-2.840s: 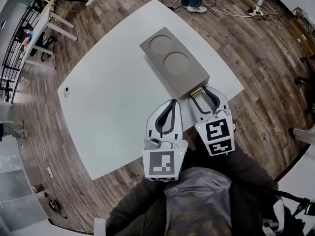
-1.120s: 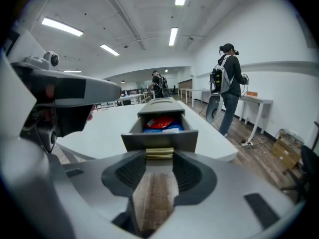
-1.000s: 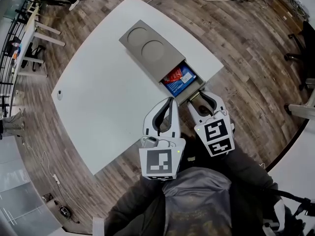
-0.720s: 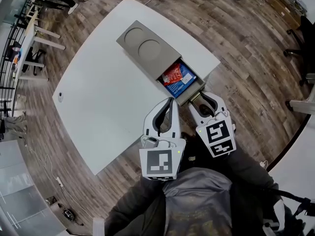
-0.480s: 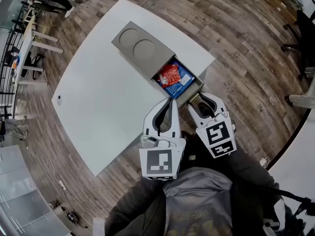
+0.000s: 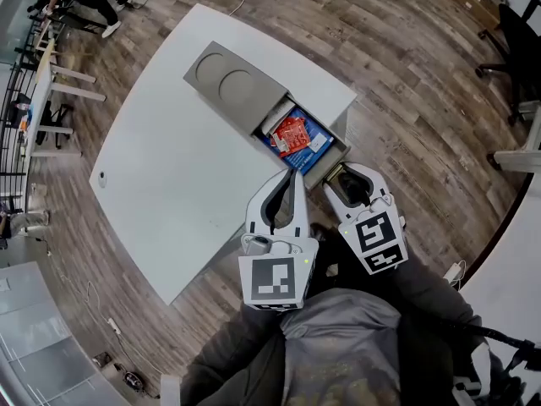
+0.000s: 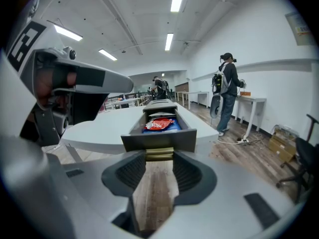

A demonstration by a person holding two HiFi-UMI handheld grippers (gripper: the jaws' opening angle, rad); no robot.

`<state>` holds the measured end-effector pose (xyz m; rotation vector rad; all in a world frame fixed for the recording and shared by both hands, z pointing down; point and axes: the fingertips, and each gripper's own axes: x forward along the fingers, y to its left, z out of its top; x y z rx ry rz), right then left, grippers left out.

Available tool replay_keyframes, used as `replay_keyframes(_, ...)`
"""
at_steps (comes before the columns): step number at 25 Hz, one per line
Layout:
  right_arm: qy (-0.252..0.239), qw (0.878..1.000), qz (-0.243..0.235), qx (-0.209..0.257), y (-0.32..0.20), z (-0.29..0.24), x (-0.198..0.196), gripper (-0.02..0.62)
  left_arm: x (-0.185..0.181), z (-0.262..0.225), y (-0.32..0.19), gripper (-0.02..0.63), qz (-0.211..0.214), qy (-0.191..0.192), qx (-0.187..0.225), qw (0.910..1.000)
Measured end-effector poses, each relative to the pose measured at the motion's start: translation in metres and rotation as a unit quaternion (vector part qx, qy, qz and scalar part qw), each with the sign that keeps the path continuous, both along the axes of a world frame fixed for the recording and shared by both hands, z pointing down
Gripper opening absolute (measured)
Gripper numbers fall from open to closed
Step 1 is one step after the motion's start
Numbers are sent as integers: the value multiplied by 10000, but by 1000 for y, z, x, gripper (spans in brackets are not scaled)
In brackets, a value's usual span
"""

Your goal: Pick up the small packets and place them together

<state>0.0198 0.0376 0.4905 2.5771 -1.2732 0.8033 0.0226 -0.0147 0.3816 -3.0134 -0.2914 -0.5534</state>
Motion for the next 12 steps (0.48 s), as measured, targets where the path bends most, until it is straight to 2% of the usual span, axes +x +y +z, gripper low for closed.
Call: replay_keyframes(12,-41,10000,41,16,18,1,-15,176,-5,-4,15,2,128,7,27,9999)
